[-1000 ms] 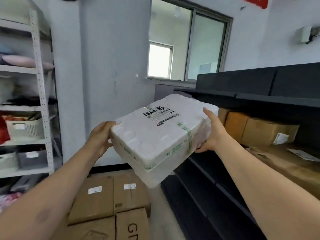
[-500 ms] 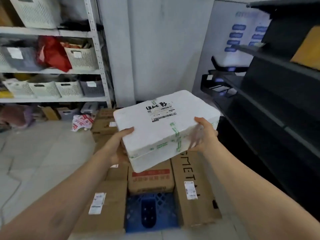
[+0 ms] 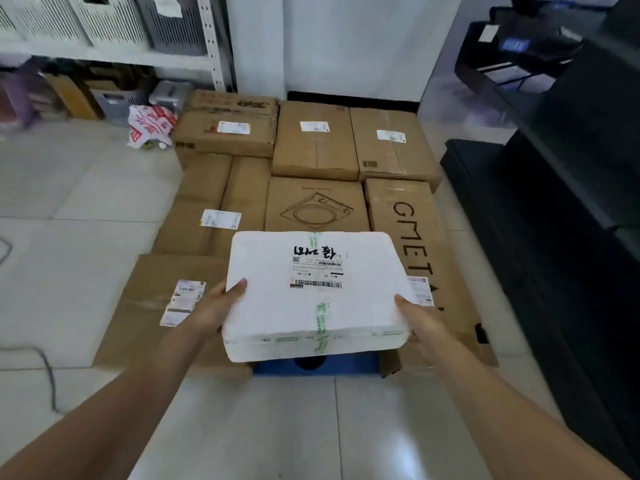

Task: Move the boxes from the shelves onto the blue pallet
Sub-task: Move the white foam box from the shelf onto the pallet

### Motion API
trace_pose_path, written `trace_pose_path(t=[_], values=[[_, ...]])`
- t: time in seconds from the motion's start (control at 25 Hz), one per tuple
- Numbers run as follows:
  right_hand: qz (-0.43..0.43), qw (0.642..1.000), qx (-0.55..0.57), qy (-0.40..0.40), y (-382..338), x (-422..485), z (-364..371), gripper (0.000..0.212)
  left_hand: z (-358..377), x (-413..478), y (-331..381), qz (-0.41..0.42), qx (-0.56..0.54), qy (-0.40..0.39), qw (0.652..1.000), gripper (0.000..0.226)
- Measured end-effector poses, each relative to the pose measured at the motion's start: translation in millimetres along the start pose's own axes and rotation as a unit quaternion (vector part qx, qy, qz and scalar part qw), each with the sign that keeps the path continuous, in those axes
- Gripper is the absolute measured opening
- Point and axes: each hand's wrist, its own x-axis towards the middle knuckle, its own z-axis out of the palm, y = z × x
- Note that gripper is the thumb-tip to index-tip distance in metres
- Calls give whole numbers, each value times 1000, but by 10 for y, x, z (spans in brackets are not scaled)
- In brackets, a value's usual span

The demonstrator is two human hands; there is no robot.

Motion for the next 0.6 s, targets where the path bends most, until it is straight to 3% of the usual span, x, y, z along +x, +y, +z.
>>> trace_pose_path(t=[0.08,0.2,0.36,0.48,0.6], values=[[-39,997,-67,14,438,556,96,42,174,373,-500,23,73,29,997,31],[-61,983,-174,20,921,1259,244,45,331,896,-1141,72,142,60,985,42],[-104,957,-267,53,1264,1840,418,32,396,1354,-1714,109,274,108,949,47],[-88,947,-303,60,1538,2118,623,34,357,1675,-2038,86,435,153,883,70],[-55,953,-288,77,1898,2315,750,37,429,1774,-2196,76,562,143,811,67]])
